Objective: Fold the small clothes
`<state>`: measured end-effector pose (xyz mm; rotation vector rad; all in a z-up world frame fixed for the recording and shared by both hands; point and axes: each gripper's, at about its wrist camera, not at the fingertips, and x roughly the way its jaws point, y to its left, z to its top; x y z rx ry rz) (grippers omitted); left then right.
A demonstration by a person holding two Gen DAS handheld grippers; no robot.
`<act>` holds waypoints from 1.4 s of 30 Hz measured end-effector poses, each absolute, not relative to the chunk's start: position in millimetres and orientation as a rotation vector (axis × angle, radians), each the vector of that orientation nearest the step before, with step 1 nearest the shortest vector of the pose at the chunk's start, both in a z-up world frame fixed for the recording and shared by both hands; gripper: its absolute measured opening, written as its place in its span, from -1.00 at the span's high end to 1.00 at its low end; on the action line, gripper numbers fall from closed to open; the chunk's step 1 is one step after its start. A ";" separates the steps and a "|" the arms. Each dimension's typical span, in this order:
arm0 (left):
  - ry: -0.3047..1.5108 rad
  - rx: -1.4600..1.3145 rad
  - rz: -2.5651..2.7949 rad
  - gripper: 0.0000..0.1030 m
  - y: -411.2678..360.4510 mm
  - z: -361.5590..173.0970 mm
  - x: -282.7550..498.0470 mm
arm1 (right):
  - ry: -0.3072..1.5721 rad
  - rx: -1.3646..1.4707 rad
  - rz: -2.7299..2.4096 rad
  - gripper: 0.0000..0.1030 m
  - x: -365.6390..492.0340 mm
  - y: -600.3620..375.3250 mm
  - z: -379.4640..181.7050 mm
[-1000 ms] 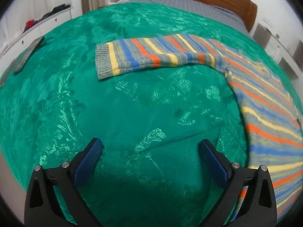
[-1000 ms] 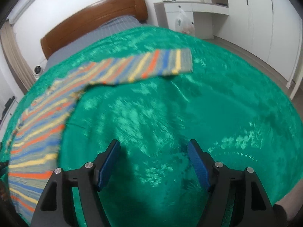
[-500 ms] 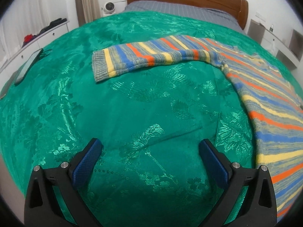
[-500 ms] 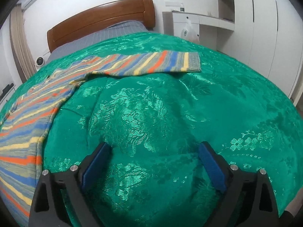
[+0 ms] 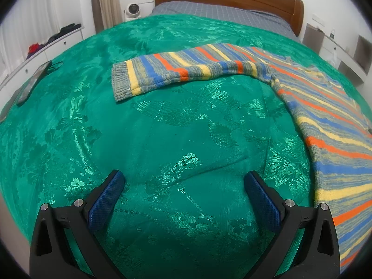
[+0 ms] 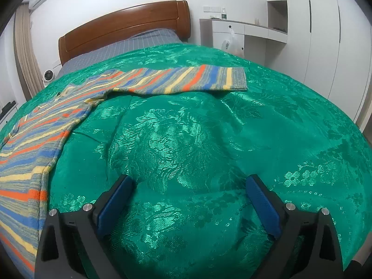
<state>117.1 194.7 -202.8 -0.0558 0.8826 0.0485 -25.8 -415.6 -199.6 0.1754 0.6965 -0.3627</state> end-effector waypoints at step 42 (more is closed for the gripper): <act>0.827 -0.065 0.023 -0.99 193.8 -190.0 111.5 | 0.704 0.176 -0.360 -0.89 -25.8 -415.7 -198.6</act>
